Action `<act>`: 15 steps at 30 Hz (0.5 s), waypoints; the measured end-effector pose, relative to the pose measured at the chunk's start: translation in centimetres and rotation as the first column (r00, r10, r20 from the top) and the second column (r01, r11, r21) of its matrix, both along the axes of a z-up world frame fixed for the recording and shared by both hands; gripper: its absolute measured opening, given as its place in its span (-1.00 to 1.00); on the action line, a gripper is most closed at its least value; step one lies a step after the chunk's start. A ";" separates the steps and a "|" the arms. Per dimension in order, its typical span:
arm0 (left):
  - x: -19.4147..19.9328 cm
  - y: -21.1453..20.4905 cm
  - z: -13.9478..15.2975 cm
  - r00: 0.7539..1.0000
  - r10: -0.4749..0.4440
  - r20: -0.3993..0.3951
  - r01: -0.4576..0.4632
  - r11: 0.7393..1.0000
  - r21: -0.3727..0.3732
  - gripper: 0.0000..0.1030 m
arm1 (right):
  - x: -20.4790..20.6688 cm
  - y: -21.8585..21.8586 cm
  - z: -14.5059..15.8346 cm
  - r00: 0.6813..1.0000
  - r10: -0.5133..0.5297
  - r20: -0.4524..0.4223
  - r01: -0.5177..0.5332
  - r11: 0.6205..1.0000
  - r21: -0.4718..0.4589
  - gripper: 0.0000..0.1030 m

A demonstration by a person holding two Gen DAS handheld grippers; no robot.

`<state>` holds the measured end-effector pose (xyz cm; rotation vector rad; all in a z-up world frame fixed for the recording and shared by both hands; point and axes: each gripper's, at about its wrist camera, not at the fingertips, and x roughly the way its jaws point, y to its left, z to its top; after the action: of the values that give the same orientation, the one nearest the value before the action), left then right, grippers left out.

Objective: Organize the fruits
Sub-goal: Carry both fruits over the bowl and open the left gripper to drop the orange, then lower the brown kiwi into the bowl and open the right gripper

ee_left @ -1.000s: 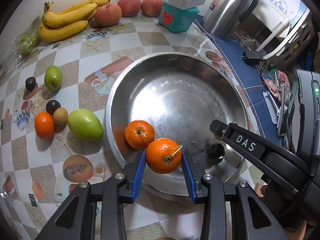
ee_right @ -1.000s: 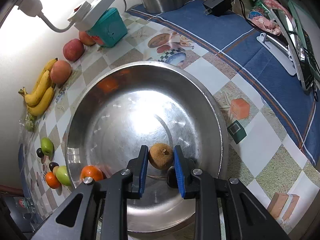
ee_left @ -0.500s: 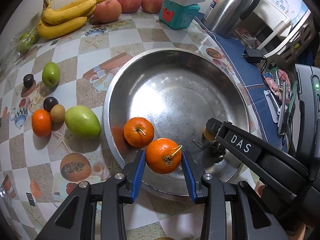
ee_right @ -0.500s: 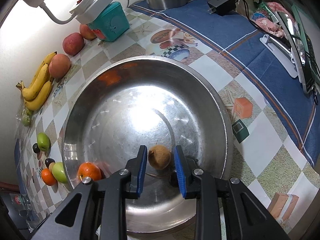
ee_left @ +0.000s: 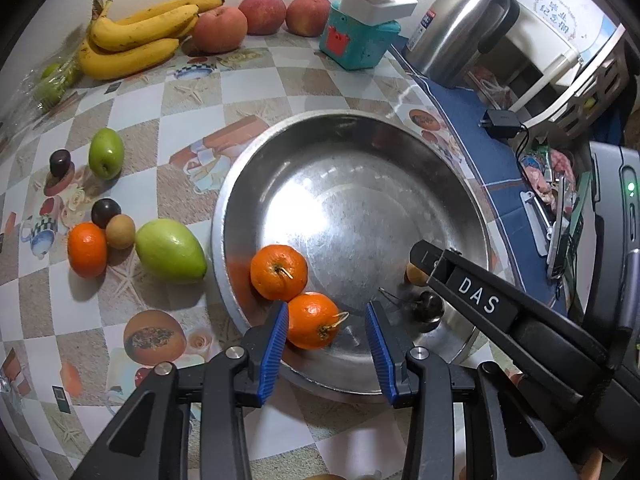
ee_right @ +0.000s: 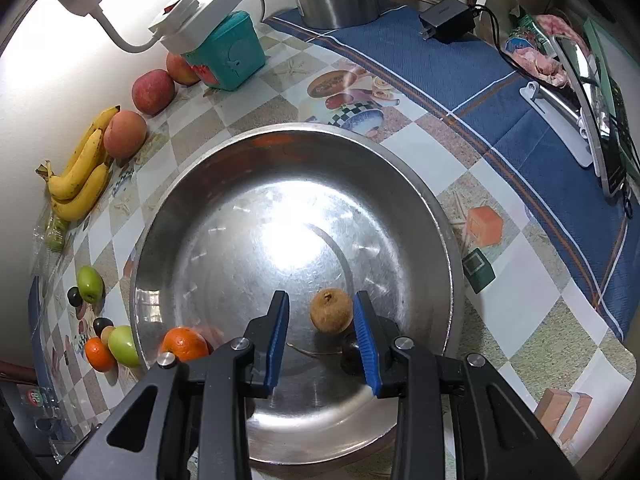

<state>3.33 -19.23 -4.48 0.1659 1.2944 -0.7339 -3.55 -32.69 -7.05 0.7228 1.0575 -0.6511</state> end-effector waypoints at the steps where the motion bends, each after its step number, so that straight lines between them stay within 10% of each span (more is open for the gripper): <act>1: 0.1 0.1 0.1 1.000 0.004 0.003 -0.004 1.000 -0.002 -0.16 | 0.0 0.0 0.1 1.000 0.001 0.001 -0.001 1.000 -0.002 -0.33; 15: 2.9 3.4 1.4 0.989 0.147 -0.013 -0.148 0.988 -0.047 -0.16 | 0.6 0.6 0.5 1.000 0.029 -0.002 -0.029 0.999 -0.015 -0.34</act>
<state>6.23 -15.80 -3.11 0.0277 1.2829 -0.6388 -2.99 -32.14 -6.51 0.6932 1.0616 -0.6343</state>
